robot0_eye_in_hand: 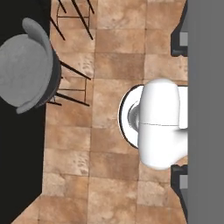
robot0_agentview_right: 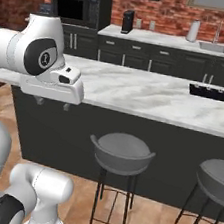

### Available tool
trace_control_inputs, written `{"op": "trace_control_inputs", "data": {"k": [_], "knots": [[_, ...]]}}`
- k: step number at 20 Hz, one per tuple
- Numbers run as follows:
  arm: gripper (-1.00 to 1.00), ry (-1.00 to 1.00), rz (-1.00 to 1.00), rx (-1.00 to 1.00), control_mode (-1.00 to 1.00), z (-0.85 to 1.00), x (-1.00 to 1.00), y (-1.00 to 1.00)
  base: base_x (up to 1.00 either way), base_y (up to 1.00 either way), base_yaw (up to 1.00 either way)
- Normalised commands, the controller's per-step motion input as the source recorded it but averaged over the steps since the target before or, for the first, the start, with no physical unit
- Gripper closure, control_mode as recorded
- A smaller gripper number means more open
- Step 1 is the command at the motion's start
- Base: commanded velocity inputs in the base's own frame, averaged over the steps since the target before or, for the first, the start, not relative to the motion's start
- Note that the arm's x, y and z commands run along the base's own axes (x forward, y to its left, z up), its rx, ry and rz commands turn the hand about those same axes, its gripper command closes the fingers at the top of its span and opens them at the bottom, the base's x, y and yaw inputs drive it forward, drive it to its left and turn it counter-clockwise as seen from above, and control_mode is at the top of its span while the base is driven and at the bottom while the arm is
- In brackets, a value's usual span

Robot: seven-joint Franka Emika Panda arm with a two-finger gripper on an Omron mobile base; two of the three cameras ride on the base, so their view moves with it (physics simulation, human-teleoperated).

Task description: There is a tray on the dining counter. Grab the cup, mug, and pitcher and place them on the tray. The pitcher may be placed next to the tray if it cannot fit the tray.

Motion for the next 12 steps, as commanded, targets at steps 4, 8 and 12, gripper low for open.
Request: {"op": "trace_control_inputs", "data": {"k": [4,8,12], "knots": [[-1.00,0.00,0.00,0.00,1.00,0.00,0.00,0.00,0.15,1.00,0.00],[-1.00,0.00,0.00,0.00,1.00,0.00,0.00,0.00,0.33,1.00,0.00],[-1.00,0.00,0.00,0.00,1.00,0.00,0.00,0.00,0.51,1.00,0.00]]}}
